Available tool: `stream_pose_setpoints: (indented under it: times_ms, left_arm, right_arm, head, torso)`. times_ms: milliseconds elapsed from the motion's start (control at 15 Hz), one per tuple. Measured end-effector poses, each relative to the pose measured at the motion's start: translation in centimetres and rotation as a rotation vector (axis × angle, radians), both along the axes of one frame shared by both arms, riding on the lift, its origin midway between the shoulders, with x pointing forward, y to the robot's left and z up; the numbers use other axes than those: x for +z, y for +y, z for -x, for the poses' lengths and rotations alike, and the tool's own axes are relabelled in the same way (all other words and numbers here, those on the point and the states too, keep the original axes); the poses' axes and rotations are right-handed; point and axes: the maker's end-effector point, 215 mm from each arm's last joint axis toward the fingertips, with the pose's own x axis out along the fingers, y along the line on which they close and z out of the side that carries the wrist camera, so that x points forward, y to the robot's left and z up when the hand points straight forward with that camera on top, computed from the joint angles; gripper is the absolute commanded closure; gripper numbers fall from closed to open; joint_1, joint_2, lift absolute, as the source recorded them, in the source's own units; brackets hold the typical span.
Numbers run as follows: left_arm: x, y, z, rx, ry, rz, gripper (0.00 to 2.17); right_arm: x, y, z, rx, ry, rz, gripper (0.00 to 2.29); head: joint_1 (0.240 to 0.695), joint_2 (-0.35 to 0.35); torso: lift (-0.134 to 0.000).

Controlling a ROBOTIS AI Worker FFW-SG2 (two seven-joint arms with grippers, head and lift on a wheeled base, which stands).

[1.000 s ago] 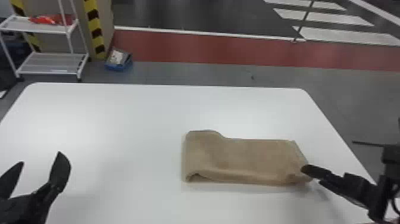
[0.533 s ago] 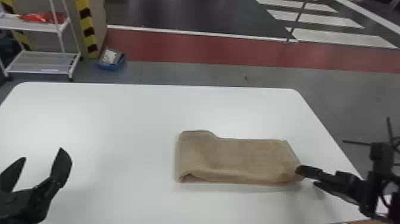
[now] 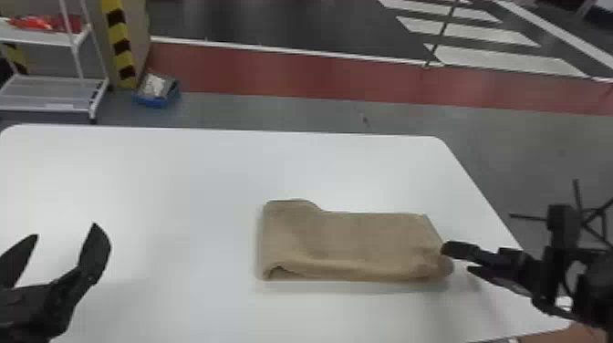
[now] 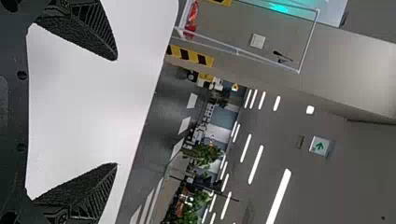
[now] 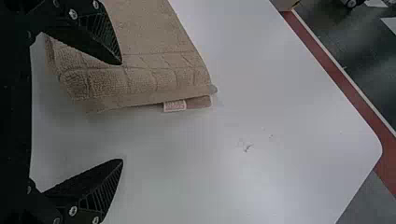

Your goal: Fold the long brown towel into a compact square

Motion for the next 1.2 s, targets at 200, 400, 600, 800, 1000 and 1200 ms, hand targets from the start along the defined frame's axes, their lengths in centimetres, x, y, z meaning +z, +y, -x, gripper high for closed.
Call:
stream_pose_setpoints:
  times_ms: [200, 400, 600, 800, 1000, 1200]
  left_arm:
    - [0.0, -2.5, -0.4, -0.044, 0.002, -0.116, 0.05]
    - [0.1, -4.3, -0.6, -0.081, -0.005, -0.17, 0.06]
    - [0.1, -4.6, -0.8, -0.09, -0.006, -0.175, 0.06]
    - [0.1, -4.8, -0.8, -0.095, -0.005, -0.175, 0.06]
    - [-0.2, -4.8, -0.9, -0.101, -0.001, -0.176, 0.06]
    - [-0.4, -4.9, -1.0, -0.106, 0.002, -0.174, 0.07]
  right_arm:
    - [0.1, -0.3, -0.4, 0.004, -0.015, 0.009, 0.15]
    - [0.4, -0.3, -1.4, 0.014, -0.038, 0.011, 0.15]
    - [0.0, 0.9, -2.7, 0.046, -0.042, 0.01, 0.15]
    - [-0.8, 2.5, -3.4, 0.083, -0.035, 0.019, 0.31]
    - [-1.3, 3.2, -3.4, 0.101, -0.018, 0.037, 0.89]
    - [-1.7, 3.2, -3.3, 0.107, -0.002, 0.053, 1.72]
  head:
    - [0.695, -0.273]
    - [0.695, -0.29]
    - [0.695, -0.278]
    - [0.695, -0.262]
    - [0.695, -0.249]
    - [0.695, -0.251]
  torso:
    - [-0.123]
    - [-0.123]
    - [-0.123]
    - [-0.123]
    - [-0.123]
    - [-0.123]
